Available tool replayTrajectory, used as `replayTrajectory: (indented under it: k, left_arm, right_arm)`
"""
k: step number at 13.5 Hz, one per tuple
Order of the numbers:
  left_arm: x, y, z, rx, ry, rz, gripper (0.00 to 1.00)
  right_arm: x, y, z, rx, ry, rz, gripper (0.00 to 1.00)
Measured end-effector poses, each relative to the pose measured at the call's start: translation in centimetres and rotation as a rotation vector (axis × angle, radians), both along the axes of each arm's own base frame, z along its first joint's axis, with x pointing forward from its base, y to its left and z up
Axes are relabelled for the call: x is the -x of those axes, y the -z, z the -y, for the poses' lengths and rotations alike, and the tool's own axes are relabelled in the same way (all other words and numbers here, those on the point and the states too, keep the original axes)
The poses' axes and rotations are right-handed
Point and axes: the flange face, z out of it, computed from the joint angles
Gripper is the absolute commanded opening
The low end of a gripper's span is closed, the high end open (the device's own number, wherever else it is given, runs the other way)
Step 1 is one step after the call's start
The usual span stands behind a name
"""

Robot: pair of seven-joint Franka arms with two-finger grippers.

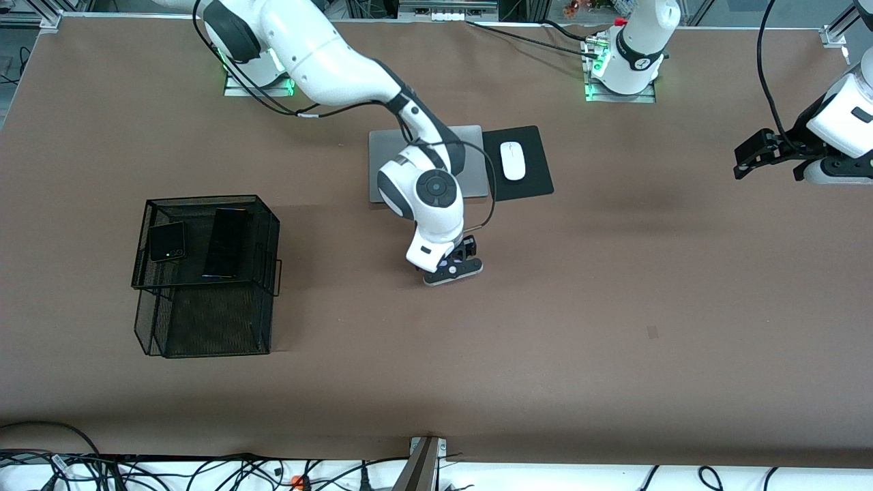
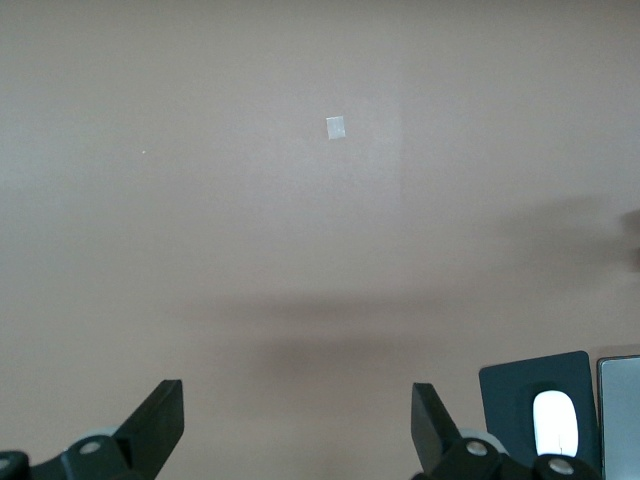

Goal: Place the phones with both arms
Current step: 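Carry the white phone into the basket and open the right gripper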

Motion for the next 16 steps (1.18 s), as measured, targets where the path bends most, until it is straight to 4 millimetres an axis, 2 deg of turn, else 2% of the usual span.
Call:
replayTrajectory:
  k: [2,3,4,6,8,12,14,16]
  left_arm:
    - [0.0,0.0,0.0,0.0,-0.001,0.0,1.0]
    - [0.0,0.0,-0.1,0.0,-0.001,0.0,1.0]
    - [0.0,0.0,-0.1,0.0,-0.001,0.0,1.0]
    - [0.0,0.0,-0.1,0.0,-0.001,0.0,1.0]
    - [0.0,0.0,-0.1,0.0,-0.001,0.0,1.0]
    - [0.0,0.0,-0.1,0.0,-0.002,0.0,1.0]
    - [0.0,0.0,-0.1,0.0,-0.002,0.0,1.0]
    - [0.0,0.0,-0.1,0.0,-0.002,0.0,1.0]
  right_arm:
    - [-0.2,-7.0,0.3,0.001,0.014,-0.002,0.0]
    - [-0.3,-10.7,1.1,0.003,0.025,-0.004,0.0]
    - [-0.6,-13.8,2.6,0.019,0.046,-0.02,0.0]
    - [-2.0,-18.0,7.4,0.058,0.097,-0.061,0.0]
    - [-4.4,-19.9,13.8,0.095,0.119,-0.073,0.0]
    - [-9.0,-21.4,27.0,0.14,0.14,-0.092,0.0]
    - [-11.4,-21.5,34.8,0.11,0.155,-0.116,0.0]
    - [-13.2,-20.2,42.2,0.122,0.151,-0.123,0.0]
